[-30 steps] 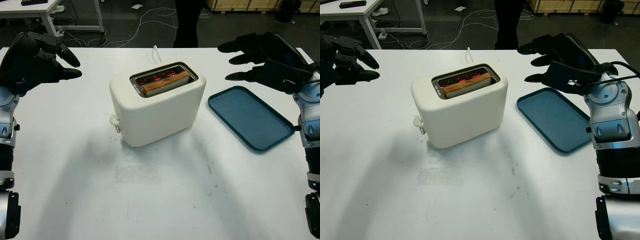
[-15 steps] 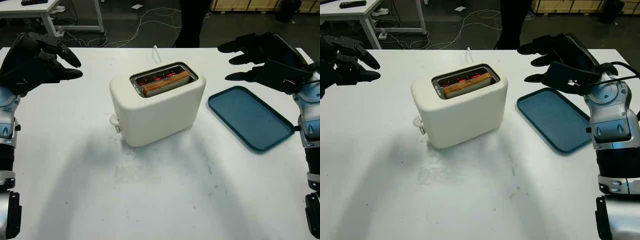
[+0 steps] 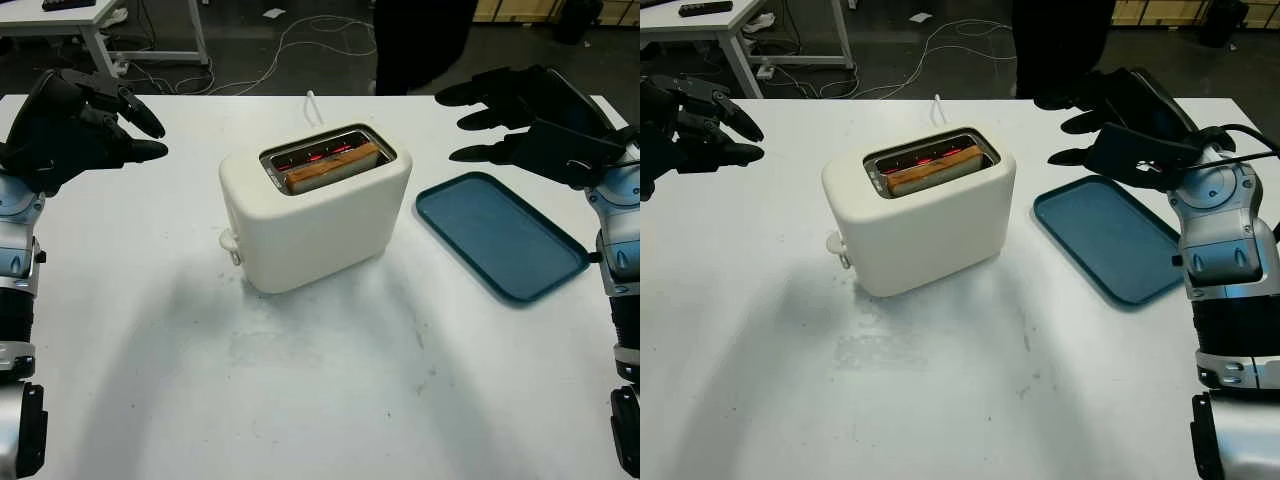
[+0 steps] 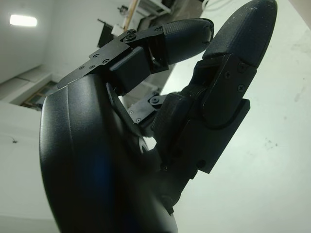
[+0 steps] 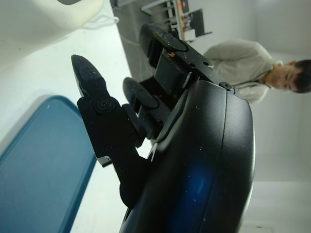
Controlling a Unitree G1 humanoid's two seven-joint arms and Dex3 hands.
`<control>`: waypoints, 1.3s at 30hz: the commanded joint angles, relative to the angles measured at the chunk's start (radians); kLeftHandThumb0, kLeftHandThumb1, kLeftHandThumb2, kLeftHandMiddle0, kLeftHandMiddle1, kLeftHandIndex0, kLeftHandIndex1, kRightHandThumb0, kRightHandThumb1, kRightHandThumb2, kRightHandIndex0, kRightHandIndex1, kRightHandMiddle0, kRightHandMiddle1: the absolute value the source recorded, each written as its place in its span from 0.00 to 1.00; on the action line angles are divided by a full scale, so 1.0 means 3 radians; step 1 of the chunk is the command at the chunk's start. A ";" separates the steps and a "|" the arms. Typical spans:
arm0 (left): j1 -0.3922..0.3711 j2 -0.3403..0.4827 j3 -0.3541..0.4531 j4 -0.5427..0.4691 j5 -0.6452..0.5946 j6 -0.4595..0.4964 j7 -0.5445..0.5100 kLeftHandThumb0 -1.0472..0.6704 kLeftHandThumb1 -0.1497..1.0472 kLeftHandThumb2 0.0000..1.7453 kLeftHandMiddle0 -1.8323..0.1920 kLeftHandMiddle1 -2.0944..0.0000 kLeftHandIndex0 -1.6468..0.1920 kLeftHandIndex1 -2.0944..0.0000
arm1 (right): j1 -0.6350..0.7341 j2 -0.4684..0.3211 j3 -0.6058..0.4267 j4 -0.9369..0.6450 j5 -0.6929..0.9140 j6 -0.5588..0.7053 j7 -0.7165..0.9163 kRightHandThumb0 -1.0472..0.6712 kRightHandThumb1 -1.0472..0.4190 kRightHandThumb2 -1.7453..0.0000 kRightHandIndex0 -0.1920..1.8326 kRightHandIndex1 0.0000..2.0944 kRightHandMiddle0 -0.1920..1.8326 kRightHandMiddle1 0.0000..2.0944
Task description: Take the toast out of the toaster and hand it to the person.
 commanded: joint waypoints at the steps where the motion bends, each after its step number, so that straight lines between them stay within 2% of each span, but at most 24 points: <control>1: -0.0002 0.0009 0.0009 0.0015 0.0009 -0.0031 0.0007 0.00 0.74 0.00 0.28 0.65 0.28 0.63 | 0.0005 -0.0019 0.0010 -0.0009 0.0001 -0.0025 0.0008 0.44 0.22 1.00 0.54 0.00 0.48 0.00; 22: -0.0020 -0.0009 0.0023 0.0037 -0.0027 -0.0033 0.0003 0.00 0.73 0.00 0.27 0.65 0.27 0.64 | 0.0002 -0.0010 -0.0001 0.0026 0.0007 -0.0102 -0.0010 0.46 0.22 1.00 0.54 0.01 0.48 0.00; 39: -0.0002 0.0013 0.0015 0.0015 0.0008 -0.0034 0.0017 0.00 0.74 0.00 0.27 0.65 0.27 0.63 | 0.0015 -0.0003 -0.0003 0.0021 -0.0001 -0.0077 -0.0012 0.43 0.22 1.00 0.55 0.00 0.48 0.00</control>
